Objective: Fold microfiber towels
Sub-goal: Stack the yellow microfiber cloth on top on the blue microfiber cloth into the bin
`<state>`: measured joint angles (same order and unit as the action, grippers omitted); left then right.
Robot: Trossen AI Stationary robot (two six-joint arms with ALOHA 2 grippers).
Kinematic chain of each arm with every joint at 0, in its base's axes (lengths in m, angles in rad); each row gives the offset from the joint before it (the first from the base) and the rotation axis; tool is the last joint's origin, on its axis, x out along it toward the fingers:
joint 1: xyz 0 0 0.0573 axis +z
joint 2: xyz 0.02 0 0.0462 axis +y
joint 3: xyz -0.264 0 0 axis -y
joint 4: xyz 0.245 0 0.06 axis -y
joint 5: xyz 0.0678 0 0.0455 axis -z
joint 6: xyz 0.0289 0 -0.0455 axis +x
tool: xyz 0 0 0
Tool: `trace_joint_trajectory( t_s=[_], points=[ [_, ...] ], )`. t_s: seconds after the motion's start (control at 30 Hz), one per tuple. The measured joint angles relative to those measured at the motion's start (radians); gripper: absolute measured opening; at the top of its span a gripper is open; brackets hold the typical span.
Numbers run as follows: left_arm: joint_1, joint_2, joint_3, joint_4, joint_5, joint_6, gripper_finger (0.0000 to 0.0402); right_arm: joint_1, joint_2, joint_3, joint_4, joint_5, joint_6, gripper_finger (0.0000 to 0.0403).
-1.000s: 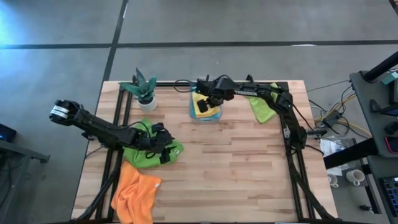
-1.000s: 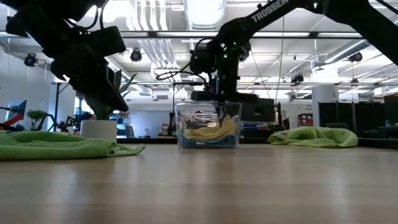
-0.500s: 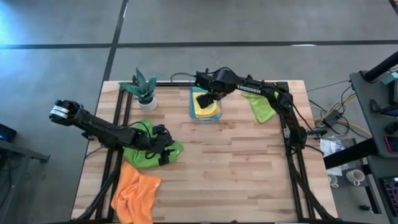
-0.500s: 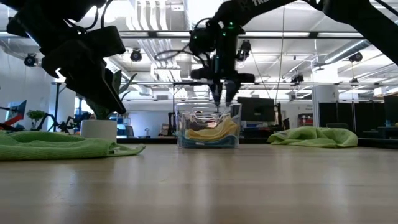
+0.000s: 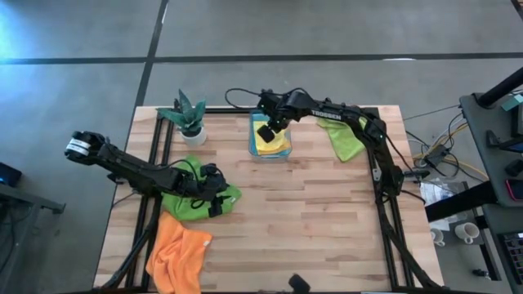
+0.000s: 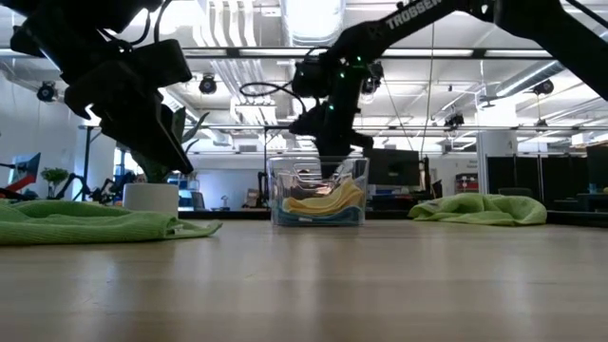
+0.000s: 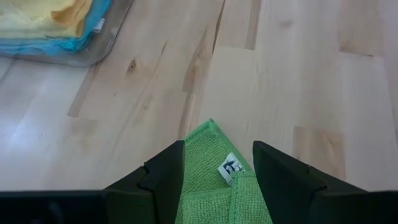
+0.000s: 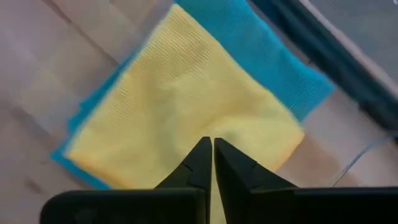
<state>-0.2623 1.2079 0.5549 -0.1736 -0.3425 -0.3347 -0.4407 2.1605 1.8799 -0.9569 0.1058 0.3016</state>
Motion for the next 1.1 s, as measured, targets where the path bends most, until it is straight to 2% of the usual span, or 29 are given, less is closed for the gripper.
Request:
trace_joint_trajectory(
  t_s=[0.3, 0.5, 0.63, 0.8, 0.93, 1.1],
  points=[
    [0.000, 0.000, 0.001, 0.001, -0.005, 0.001, 0.0175, -0.018, 0.000, -0.089, 0.007, -0.004, -0.520, 0.0009],
    [0.000, 0.000, 0.001, 0.001, -0.005, 0.002, 0.0175, 0.010, 0.000, -0.101, -0.145, -0.061, -0.789, 0.0009],
    [0.000, 0.000, 0.001, 0.000, -0.005, 0.009, 0.0175, 0.020, -0.002, -0.092, -0.176, -0.025, -0.845, 0.0009],
    [0.000, 0.000, 0.001, 0.000, -0.006, 0.009, 0.0175, 0.012, -0.004, -0.035, -0.079, 0.030, -0.873, 0.0009],
    [0.000, 0.000, 0.001, 0.000, -0.006, 0.011, 0.0175, -0.001, 0.019, -0.012, -0.030, 0.155, -0.954, 0.0009],
    [0.000, 0.000, 0.001, 0.000, -0.009, 0.030, 0.0175, -0.012, 0.114, -0.001, -0.049, 0.162, -0.973, 0.0009]
  ],
)
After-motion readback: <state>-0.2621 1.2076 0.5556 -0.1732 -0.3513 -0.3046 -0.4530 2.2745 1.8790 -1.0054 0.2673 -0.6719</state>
